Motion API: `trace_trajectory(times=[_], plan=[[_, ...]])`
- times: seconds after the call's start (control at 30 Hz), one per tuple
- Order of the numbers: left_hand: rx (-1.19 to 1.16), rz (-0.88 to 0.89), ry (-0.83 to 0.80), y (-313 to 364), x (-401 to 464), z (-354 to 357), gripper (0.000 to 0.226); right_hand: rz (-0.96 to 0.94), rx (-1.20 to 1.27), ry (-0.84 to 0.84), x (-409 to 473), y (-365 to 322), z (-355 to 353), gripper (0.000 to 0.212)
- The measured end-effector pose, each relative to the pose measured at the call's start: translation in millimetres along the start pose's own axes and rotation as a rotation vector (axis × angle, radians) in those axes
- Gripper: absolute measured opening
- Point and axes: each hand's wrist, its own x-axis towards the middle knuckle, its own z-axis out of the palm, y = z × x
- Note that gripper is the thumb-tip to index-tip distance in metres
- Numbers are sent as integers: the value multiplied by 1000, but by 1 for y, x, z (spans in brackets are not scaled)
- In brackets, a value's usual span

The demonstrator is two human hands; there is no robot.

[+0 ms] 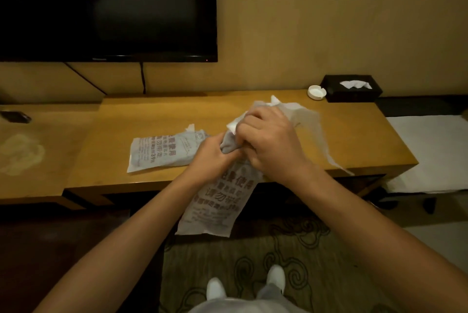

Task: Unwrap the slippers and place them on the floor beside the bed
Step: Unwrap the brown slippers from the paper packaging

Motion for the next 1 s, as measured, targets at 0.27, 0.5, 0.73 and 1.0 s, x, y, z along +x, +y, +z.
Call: trace_trajectory(times=[0.27,0.5,0.73,1.0], plan=[[-239,-74,-15,-6,-4,-1,28,871,465,-88,-9,54,-4,36],[-149,-87,-446,3,-1,-3,38,729,1034,-635,6,55,-14,20],[-13,-64,-216,-8,-5,2,37,469,564,-493,16,30,-5,33],[416,-60,74,-8,-3,0,69,512,16,-324,19,30,3,15]])
